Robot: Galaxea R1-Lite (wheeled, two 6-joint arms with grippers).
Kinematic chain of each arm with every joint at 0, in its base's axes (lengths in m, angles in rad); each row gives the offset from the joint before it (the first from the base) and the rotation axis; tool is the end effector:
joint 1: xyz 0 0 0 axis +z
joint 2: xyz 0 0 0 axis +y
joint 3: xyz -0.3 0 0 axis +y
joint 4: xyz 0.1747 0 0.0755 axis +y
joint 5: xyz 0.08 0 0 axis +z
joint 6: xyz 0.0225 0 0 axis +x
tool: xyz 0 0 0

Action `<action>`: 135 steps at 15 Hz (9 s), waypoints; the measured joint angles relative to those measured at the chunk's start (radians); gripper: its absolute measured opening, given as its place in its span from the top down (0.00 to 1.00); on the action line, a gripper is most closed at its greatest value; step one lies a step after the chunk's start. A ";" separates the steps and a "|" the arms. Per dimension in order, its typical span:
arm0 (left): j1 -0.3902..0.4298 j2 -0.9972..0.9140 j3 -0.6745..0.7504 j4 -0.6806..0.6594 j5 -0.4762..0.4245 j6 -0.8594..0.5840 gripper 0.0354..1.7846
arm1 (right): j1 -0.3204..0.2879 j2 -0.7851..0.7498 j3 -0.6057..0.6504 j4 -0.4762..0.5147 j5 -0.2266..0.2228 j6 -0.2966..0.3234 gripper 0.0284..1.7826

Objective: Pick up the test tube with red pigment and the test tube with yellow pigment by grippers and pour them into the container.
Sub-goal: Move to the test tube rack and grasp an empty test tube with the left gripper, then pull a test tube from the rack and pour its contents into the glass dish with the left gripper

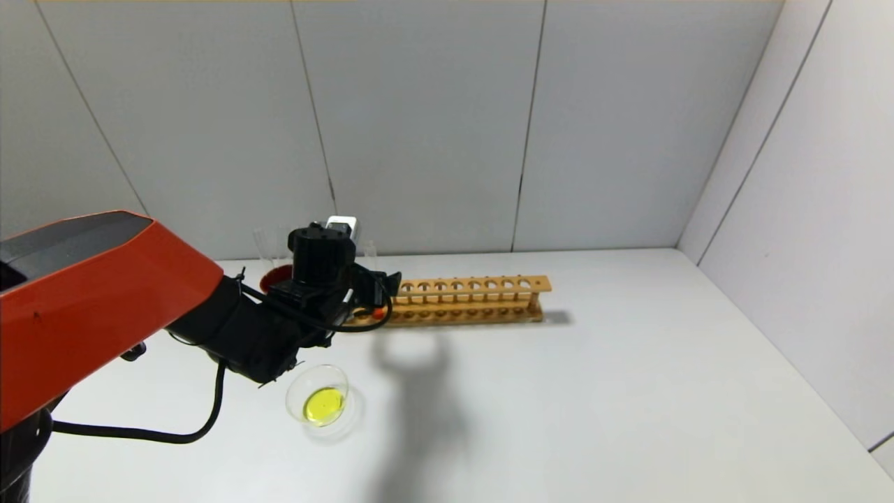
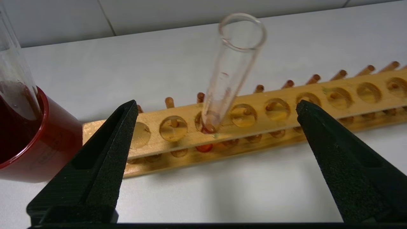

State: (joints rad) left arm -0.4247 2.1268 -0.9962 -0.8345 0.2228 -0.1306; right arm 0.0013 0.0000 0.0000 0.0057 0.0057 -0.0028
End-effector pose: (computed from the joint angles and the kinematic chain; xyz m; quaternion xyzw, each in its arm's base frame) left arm 0.3652 -0.1597 0.0992 -0.0174 0.1461 -0.0903 0.9850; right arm -0.0228 0.0001 0.0749 -0.0014 0.0028 0.0035 1.0000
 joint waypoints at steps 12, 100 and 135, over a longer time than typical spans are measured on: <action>0.013 0.089 -0.081 -0.001 0.000 -0.008 0.61 | 0.000 0.000 0.000 0.000 0.000 0.000 0.02; 0.323 -0.354 0.308 0.298 -0.564 2.296 0.85 | 0.000 0.000 0.000 0.000 0.000 0.000 0.02; 0.273 -0.328 0.319 0.214 -0.523 2.628 0.85 | 0.000 0.000 0.000 0.000 0.000 0.000 0.02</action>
State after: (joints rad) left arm -0.1519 1.7991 -0.6777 -0.6209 -0.3002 2.4977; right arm 0.0013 0.0000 0.0000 0.0062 0.0053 -0.0028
